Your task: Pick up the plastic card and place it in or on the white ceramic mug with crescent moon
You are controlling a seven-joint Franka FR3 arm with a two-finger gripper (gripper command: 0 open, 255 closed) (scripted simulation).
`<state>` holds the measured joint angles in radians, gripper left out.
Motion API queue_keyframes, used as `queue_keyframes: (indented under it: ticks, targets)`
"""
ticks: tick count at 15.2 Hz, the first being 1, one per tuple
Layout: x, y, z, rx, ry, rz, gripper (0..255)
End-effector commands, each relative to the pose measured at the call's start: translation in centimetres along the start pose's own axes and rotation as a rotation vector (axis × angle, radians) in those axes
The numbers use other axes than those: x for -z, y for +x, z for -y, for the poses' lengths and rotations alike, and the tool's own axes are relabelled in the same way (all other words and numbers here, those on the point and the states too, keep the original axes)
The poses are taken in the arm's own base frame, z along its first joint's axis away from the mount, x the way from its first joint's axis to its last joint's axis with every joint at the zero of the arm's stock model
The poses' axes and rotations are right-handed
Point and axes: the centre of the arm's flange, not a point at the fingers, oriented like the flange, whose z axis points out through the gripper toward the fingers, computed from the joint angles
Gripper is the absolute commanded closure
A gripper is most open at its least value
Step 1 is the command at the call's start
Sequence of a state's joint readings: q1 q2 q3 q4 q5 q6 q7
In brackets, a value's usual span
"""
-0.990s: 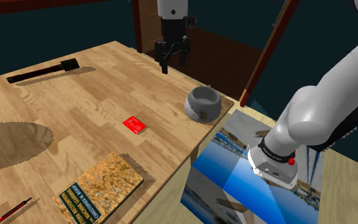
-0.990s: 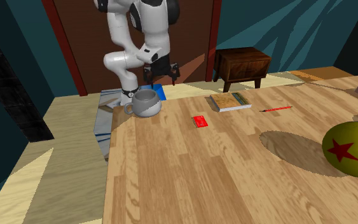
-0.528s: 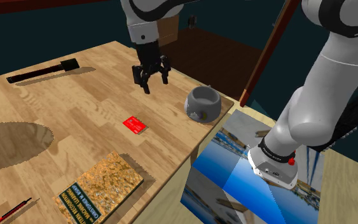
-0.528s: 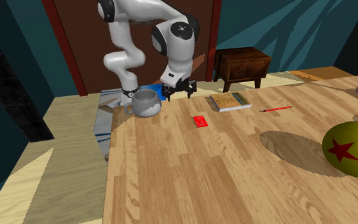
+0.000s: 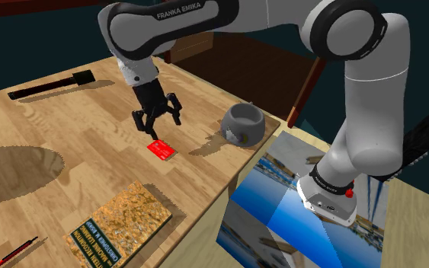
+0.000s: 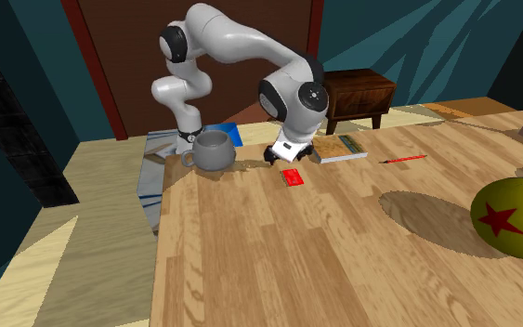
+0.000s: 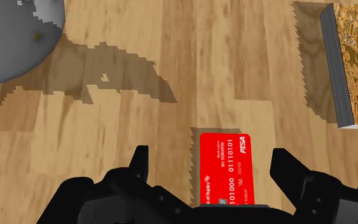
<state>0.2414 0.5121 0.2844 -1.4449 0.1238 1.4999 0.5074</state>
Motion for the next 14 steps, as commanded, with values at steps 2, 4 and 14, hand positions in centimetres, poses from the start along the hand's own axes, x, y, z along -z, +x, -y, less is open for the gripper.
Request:
queue_keyframes:
  ticks: [2,4,14]
  targets:
    - [-2.6,2.3,3.0,0.007,-0.015,0.069,0]
    - [-3.3,2.4,3.1,0.007,-0.015,0.072,0]
    - [-6.7,2.1,3.1,0.007,-0.015,0.072,0]
